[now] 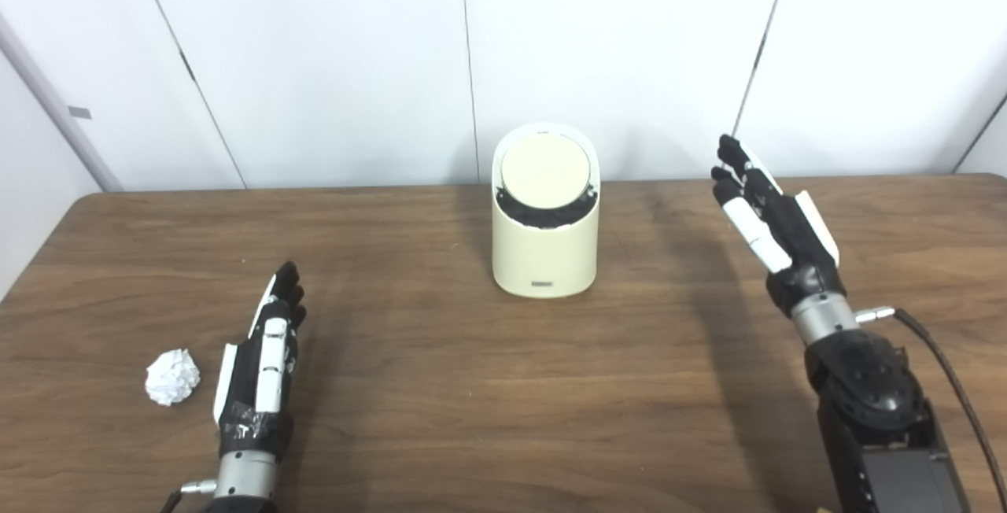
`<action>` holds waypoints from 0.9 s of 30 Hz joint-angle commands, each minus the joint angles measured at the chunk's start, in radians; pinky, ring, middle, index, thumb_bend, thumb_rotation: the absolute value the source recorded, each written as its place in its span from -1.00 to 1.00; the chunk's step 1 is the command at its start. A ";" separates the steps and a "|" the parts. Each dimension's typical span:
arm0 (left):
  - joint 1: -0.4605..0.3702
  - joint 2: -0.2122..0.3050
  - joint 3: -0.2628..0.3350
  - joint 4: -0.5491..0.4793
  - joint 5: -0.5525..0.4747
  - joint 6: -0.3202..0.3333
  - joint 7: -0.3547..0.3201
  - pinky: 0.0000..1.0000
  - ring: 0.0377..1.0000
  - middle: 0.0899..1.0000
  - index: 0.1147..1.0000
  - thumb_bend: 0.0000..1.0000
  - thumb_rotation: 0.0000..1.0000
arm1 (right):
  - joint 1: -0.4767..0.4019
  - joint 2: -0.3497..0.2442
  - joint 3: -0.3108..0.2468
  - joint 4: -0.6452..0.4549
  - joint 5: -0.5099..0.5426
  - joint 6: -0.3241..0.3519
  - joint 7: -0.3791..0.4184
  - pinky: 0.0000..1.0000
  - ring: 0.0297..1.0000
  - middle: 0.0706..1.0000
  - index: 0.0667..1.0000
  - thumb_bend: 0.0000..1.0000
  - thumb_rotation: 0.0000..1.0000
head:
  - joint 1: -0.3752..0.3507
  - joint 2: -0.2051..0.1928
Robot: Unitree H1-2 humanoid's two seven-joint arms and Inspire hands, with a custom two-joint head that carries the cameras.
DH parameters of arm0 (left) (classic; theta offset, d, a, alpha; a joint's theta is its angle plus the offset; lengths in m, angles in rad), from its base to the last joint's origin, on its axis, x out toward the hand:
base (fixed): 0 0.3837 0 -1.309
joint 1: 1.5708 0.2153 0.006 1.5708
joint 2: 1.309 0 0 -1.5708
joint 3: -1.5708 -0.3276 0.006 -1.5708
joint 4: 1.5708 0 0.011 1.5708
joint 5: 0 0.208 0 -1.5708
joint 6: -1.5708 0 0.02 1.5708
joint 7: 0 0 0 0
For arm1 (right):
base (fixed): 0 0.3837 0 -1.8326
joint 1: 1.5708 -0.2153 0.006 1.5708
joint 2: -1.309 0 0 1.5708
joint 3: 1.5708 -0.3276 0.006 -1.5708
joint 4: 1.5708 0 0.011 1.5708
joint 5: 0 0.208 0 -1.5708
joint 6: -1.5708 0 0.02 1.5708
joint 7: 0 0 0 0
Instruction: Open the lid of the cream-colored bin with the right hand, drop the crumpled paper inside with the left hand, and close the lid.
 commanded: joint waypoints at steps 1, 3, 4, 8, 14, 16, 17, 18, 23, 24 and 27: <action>0.024 -0.018 -0.010 0.069 0.005 -0.031 0.000 1.00 0.99 0.98 0.95 -0.19 0.81 | -0.064 -0.025 0.010 -0.046 -0.026 0.011 0.009 0.89 0.89 0.92 0.87 0.26 0.65 | -0.002 0.001; 0.025 -0.019 -0.010 0.069 -0.002 -0.032 -0.005 1.00 0.99 0.98 0.97 -0.19 0.81 | -0.077 -0.037 0.024 -0.055 -0.045 0.030 0.017 0.85 0.89 0.91 0.86 0.23 0.67 | -0.002 0.000; 0.025 -0.019 -0.010 0.070 -0.002 -0.033 -0.005 1.00 0.99 0.98 0.96 -0.19 0.79 | -0.085 -0.044 0.030 -0.054 -0.053 0.033 0.021 0.84 0.89 0.91 0.86 0.22 0.68 | -0.004 0.001; 0.025 -0.017 -0.011 0.071 0.005 -0.031 -0.004 1.00 1.00 0.98 0.96 -0.19 0.80 | -0.116 -0.061 0.051 -0.049 -0.092 0.047 0.029 0.73 0.82 0.86 0.84 0.18 0.67 | -0.002 -0.001; 0.025 -0.015 -0.010 0.076 0.008 -0.035 -0.003 1.00 1.00 0.98 0.96 -0.23 0.79 | -0.168 -0.082 0.097 -0.058 -0.185 0.120 0.043 0.74 0.83 0.86 0.82 0.26 0.75 | -0.005 -0.012; 0.026 -0.017 -0.010 0.075 0.005 -0.033 -0.004 1.00 1.00 0.98 0.96 -0.25 0.78 | -0.179 -0.081 0.099 -0.059 -0.189 0.132 0.051 0.73 0.83 0.85 0.83 0.27 0.71 | -0.006 -0.015; 0.027 -0.016 -0.011 0.073 0.007 -0.030 -0.004 1.00 1.00 0.98 0.96 -0.25 0.78 | -0.186 -0.082 0.103 -0.058 -0.195 0.139 0.054 0.73 0.82 0.85 0.83 0.27 0.69 | -0.006 -0.016; 0.028 -0.016 -0.011 0.072 0.009 -0.028 -0.003 1.00 1.00 0.99 0.97 -0.24 0.80 | -0.192 -0.082 0.105 -0.058 -0.199 0.145 0.057 0.72 0.82 0.85 0.83 0.28 0.68 | -0.006 -0.018; 0.031 -0.018 -0.014 0.065 0.006 -0.025 -0.006 1.00 1.00 0.99 0.98 -0.30 0.82 | -0.216 -0.079 0.110 -0.062 -0.202 0.179 0.073 0.72 0.82 0.86 0.83 0.28 0.60 | -0.007 -0.026; 0.032 -0.019 -0.014 0.062 0.006 -0.020 -0.005 1.00 1.00 0.99 0.97 -0.30 0.82 | -0.220 -0.079 0.111 -0.064 -0.205 0.189 0.077 0.72 0.82 0.86 0.84 0.28 0.59 | -0.007 -0.026; 0.033 -0.019 -0.015 0.062 0.009 -0.018 -0.004 1.00 1.00 1.00 0.98 -0.29 0.78 | -0.234 -0.085 0.119 -0.060 -0.219 0.195 0.084 0.73 0.83 0.88 0.85 0.28 0.57 | -0.007 -0.026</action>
